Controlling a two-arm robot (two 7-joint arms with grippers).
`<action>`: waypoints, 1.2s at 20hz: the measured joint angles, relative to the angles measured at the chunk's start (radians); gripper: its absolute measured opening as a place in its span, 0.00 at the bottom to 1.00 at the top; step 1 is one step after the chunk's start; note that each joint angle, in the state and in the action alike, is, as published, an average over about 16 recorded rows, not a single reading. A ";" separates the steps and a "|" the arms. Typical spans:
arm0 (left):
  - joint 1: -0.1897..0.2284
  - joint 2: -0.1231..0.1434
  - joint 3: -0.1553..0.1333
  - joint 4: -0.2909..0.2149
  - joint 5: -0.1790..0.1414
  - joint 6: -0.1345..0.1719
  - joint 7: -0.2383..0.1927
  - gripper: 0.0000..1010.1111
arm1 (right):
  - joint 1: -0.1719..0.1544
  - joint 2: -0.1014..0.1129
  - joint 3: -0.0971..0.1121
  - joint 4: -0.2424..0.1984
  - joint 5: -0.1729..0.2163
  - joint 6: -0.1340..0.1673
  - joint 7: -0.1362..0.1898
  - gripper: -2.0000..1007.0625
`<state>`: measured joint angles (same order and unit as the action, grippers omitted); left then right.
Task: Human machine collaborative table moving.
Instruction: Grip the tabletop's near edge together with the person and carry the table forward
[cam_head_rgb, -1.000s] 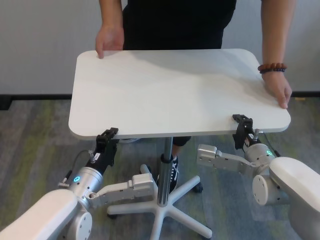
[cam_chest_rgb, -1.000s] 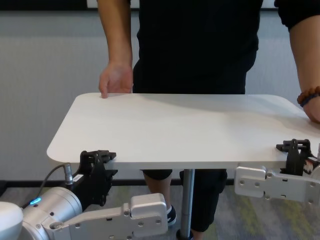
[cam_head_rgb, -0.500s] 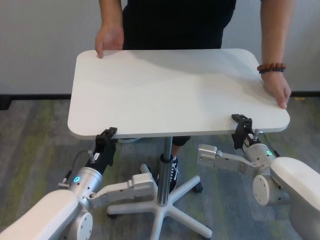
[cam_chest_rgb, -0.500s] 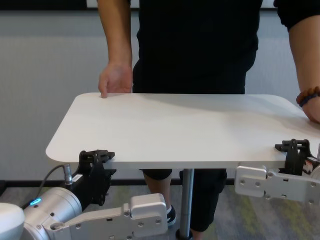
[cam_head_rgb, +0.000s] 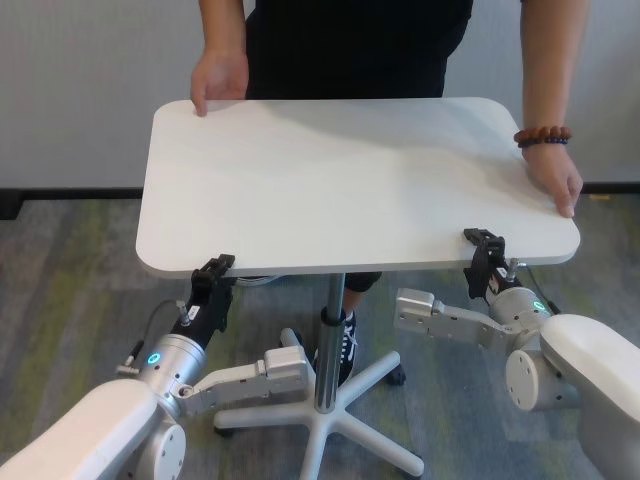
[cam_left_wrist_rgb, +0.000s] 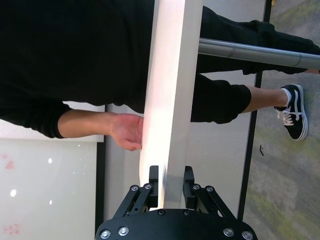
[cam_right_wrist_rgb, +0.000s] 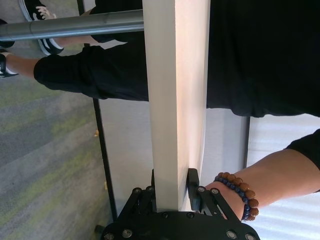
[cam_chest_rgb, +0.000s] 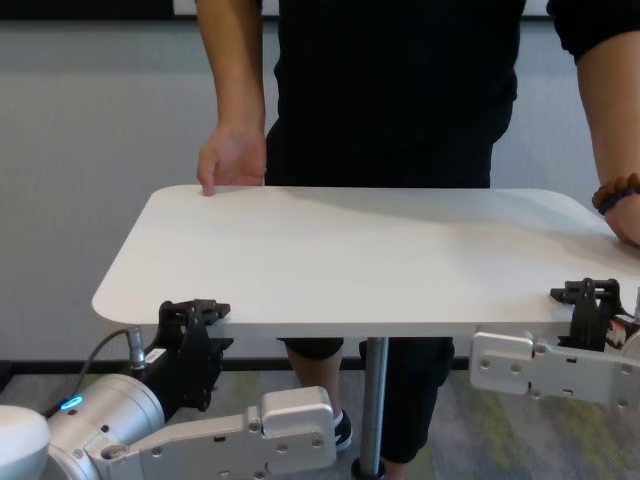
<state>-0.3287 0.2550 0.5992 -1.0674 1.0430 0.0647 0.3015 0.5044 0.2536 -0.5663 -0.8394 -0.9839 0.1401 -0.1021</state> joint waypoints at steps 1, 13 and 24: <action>0.000 0.000 0.000 0.000 0.000 0.000 0.000 0.29 | 0.000 0.000 0.000 0.000 0.000 0.001 0.000 0.29; 0.000 0.000 0.000 -0.001 0.000 -0.002 -0.002 0.29 | -0.001 0.001 0.000 -0.002 -0.002 0.005 0.004 0.29; -0.001 0.000 0.000 -0.002 0.000 -0.003 -0.003 0.44 | -0.002 0.001 0.001 -0.003 -0.003 0.005 0.008 0.38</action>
<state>-0.3293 0.2547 0.5995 -1.0694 1.0430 0.0613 0.2988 0.5025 0.2543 -0.5656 -0.8423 -0.9873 0.1450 -0.0936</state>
